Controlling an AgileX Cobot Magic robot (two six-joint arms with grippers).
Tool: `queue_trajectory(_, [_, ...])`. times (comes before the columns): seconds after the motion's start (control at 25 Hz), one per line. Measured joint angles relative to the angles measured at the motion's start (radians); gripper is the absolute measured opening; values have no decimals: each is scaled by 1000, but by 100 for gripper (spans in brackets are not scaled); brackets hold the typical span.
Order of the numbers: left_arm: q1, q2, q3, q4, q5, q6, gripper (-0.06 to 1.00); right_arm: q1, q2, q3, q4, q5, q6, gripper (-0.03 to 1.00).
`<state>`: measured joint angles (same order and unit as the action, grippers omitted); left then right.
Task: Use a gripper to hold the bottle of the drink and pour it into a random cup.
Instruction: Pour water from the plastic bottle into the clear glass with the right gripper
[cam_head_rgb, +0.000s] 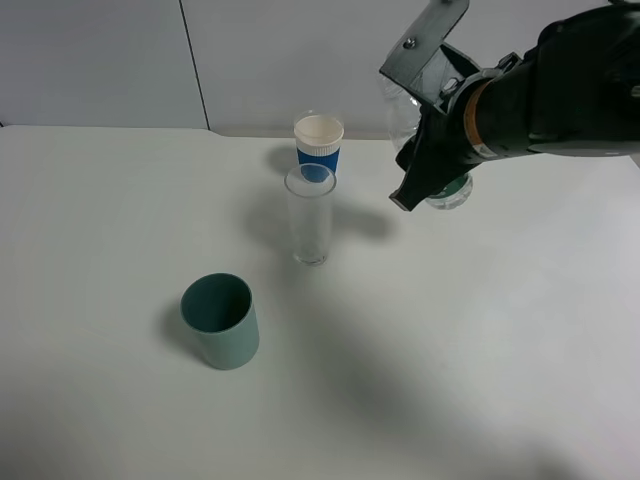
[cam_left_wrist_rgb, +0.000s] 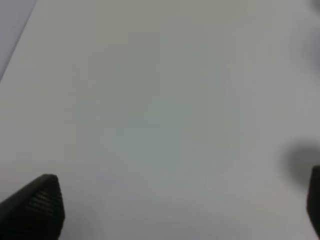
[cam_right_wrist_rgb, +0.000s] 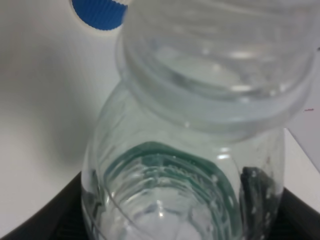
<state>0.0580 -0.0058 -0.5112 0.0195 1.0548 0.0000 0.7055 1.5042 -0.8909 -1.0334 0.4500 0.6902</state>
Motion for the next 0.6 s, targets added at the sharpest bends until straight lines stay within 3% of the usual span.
queue_trajectory(0.28, [0, 0, 0, 0, 0, 0, 98, 42, 36, 0, -100, 54, 131, 57])
queue_trajectory(0.6, [0, 0, 0, 0, 0, 0, 98, 107, 56, -1, -195, 149, 205, 57])
